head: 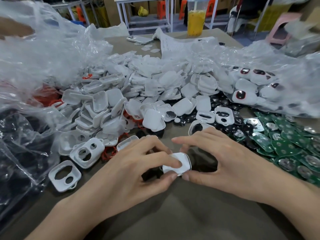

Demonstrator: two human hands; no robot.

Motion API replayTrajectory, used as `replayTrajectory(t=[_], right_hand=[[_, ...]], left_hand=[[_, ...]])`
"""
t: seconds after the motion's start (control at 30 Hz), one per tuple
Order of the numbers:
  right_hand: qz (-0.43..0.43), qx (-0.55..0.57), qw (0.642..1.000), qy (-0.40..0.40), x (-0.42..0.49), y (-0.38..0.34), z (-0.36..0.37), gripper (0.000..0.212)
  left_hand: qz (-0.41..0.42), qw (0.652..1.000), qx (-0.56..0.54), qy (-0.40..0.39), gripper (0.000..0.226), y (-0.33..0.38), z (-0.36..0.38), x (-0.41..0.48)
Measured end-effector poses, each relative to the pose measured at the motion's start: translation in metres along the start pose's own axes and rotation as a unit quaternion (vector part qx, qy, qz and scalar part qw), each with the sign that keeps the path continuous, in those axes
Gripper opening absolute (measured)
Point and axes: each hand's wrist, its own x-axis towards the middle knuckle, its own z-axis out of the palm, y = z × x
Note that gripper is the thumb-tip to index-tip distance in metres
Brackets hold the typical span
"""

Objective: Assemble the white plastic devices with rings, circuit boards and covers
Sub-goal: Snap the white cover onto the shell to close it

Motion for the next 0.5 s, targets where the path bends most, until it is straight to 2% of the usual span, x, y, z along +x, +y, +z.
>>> replayTrajectory(t=[0.27,0.5], right_hand=[[-0.014,-0.004,1.000,0.003,0.0003,0.0029,0.0014,0.046],[-0.004,0.010,1.000,-0.001,-0.0011,0.0080,0.0029,0.051]], left_hand=[[0.039,0.998,0.053,0.022,0.013,0.0017,0.0027,0.0063],[0.041,0.997,0.055,0.016,0.011,0.0005,0.0033,0.0066]])
